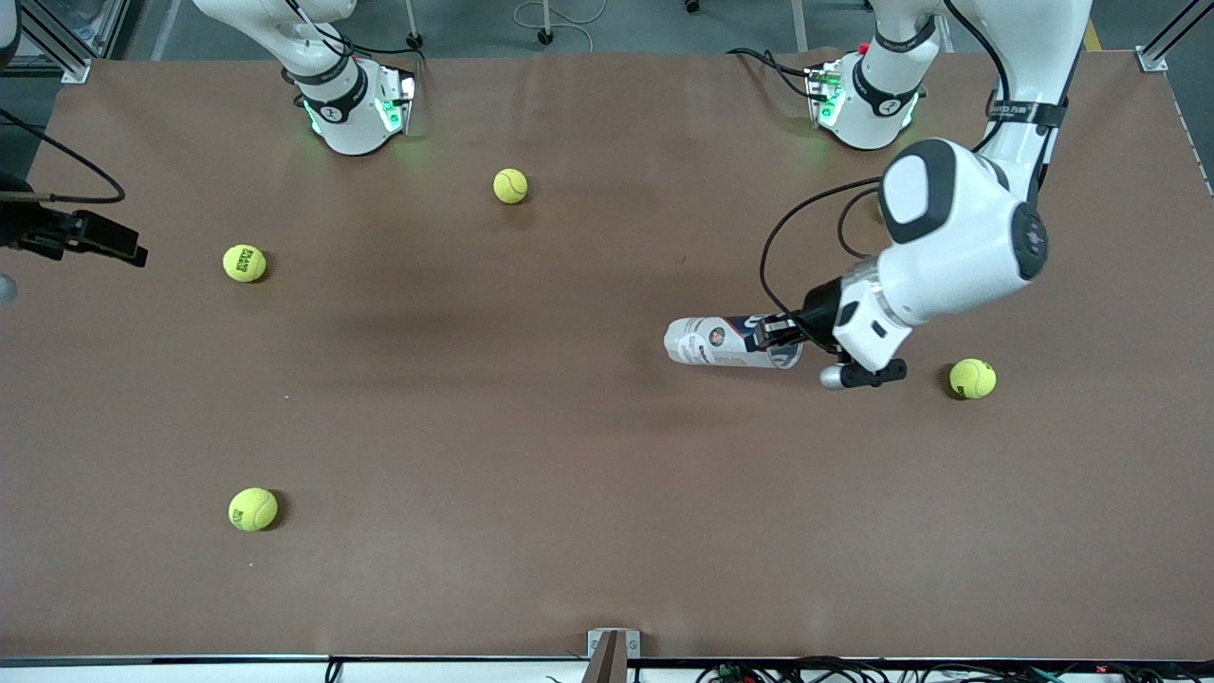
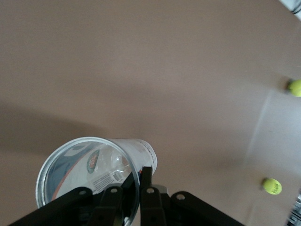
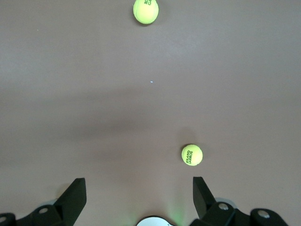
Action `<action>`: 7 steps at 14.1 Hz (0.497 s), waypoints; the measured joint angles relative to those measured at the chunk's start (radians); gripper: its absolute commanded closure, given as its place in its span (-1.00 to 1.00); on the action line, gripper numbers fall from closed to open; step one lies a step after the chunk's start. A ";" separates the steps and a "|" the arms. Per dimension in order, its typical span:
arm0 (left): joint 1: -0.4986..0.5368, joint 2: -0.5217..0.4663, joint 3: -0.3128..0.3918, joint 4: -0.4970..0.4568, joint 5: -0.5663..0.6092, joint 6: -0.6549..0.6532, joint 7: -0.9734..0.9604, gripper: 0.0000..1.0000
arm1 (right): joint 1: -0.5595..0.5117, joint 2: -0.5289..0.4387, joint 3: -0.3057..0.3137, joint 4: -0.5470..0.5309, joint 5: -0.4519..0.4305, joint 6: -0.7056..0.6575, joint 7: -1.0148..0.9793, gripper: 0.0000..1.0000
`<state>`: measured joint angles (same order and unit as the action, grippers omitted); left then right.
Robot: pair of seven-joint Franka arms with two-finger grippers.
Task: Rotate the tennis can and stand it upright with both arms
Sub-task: 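Lift and rotate the can upright with the left gripper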
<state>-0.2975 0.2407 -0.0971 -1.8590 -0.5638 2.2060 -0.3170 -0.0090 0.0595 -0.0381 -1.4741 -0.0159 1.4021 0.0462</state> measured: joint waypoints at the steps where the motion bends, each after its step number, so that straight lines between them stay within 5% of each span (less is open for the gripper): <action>1: -0.030 0.000 -0.001 0.015 0.077 0.001 -0.086 1.00 | 0.000 -0.023 0.000 -0.024 0.000 0.007 0.000 -1.00; 7: -0.277 0.056 -0.005 0.126 0.509 0.002 -0.595 1.00 | 0.000 -0.148 0.000 -0.166 0.000 0.067 0.000 -1.00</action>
<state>-0.5748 0.2965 -0.1026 -1.7330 -0.0543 2.2076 -0.9124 -0.0092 -0.0886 -0.0383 -1.6402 -0.0157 1.4690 0.0462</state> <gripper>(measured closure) 0.952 0.000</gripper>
